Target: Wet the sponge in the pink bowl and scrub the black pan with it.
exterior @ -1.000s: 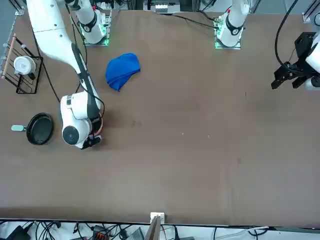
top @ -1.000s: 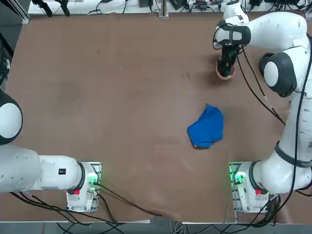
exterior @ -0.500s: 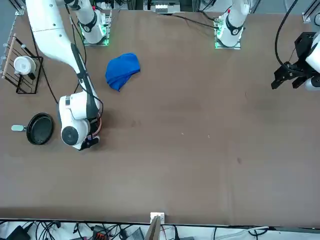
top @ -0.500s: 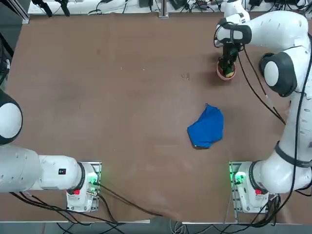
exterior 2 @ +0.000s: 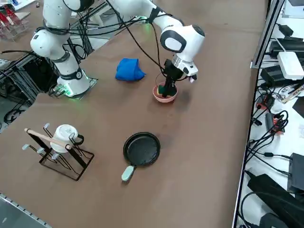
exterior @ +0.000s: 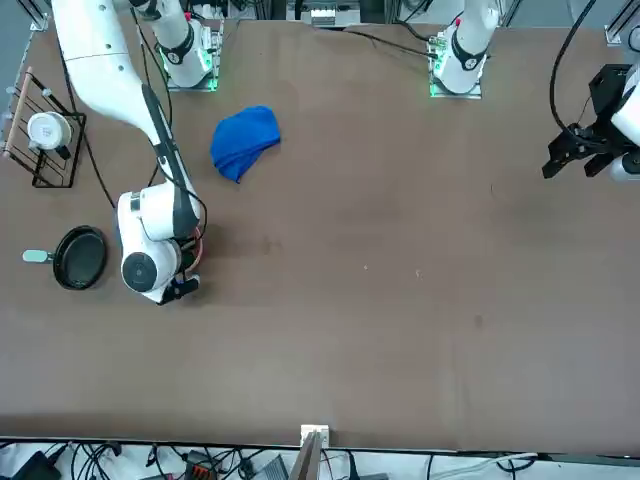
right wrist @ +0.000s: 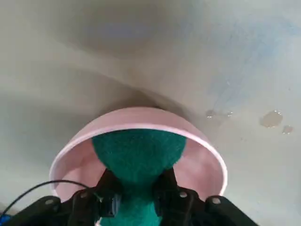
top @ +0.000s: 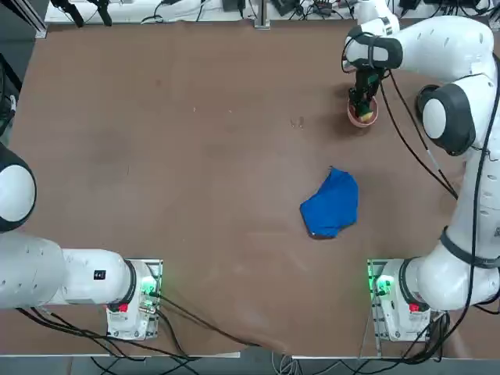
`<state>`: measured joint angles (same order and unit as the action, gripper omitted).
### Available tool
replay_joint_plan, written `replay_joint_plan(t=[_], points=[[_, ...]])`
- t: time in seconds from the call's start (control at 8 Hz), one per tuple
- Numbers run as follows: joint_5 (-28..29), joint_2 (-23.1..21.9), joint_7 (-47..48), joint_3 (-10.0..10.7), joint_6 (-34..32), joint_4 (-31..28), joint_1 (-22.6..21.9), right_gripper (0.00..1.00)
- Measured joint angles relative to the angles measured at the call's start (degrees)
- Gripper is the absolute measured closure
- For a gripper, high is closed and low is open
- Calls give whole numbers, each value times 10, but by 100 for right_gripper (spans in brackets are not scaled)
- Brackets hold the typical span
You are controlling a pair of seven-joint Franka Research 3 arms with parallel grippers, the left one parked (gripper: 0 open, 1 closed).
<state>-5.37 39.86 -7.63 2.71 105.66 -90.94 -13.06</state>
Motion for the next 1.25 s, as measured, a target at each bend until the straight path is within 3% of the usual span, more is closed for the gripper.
replay_joint_plan(t=[1.25], points=[[0, 14, 0, -2, -5, -7, -1, 63]])
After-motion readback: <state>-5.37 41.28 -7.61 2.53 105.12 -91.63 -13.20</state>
